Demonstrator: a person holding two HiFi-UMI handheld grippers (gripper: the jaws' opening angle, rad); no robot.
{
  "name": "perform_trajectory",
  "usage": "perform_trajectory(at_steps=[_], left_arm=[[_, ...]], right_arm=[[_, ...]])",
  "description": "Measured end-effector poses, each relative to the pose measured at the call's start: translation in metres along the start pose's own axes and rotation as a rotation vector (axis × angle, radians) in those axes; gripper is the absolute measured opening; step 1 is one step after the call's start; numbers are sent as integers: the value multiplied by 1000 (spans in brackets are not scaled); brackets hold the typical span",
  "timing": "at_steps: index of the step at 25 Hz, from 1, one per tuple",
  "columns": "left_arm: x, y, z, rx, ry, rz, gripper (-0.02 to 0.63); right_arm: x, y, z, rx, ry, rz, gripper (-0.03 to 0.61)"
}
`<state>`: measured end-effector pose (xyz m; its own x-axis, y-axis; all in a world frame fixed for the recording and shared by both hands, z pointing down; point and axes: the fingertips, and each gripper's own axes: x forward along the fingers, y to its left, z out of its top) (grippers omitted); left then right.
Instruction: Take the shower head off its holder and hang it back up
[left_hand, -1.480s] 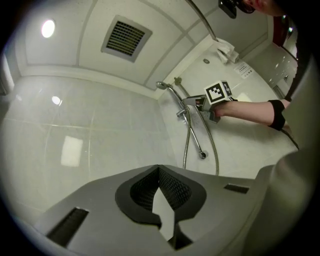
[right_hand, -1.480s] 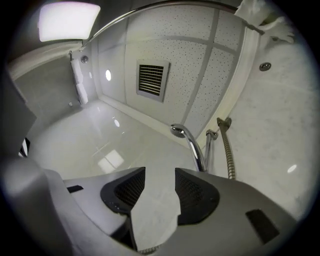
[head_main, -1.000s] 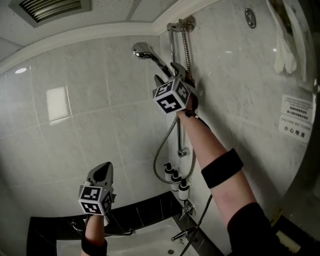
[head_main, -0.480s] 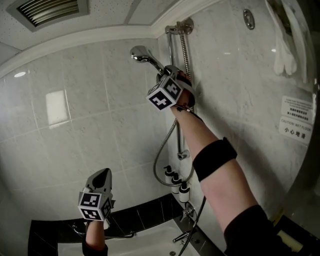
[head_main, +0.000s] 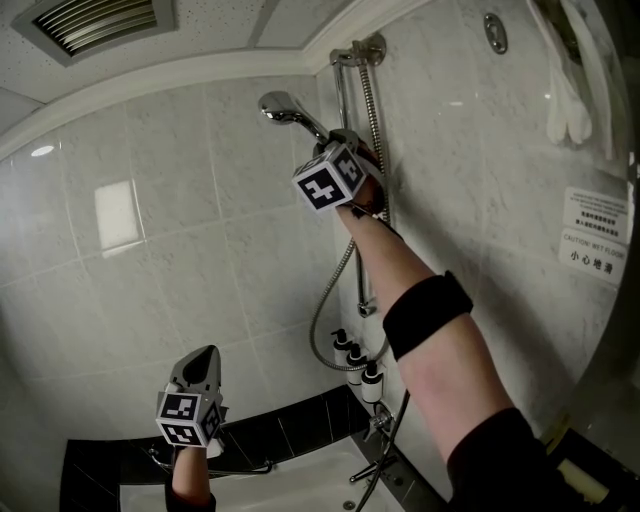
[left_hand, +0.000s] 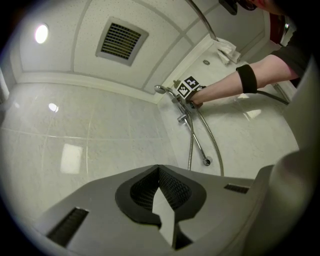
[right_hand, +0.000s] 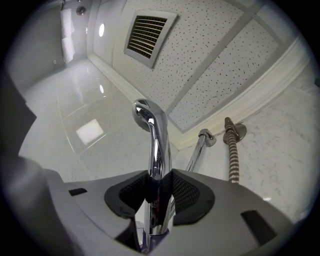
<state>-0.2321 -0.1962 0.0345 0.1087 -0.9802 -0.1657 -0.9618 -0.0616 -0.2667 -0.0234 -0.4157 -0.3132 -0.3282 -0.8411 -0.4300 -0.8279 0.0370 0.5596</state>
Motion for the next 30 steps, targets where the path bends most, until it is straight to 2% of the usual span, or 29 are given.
perform_trajectory(at_steps=[12,14,16,18,20,22,30], left_arm=[[5,6,-7,-20,11,15,0],[4,6,-10,-25,14,17,0],[1,9,-7,-31,6,33,0],[-3,12,-1,-35,-4,43,0],[-9,12,1,-33,-8,44,0],[-17,14,-2,-29,-2,48,0],[-39,32,-20,-24,46,82,0]], right_arm=[[2,-1,5,41,-4,17,144],[-4,1,28,1,-63,18,144],[-15,13,79,-66,-175,30,144],[-28,30,125,-85,-258,74,144],[-37,45,148,-55,-288,123,144],[-41,61,155,-1,-288,170,144],[-57,104,142,149,-288,300,144]])
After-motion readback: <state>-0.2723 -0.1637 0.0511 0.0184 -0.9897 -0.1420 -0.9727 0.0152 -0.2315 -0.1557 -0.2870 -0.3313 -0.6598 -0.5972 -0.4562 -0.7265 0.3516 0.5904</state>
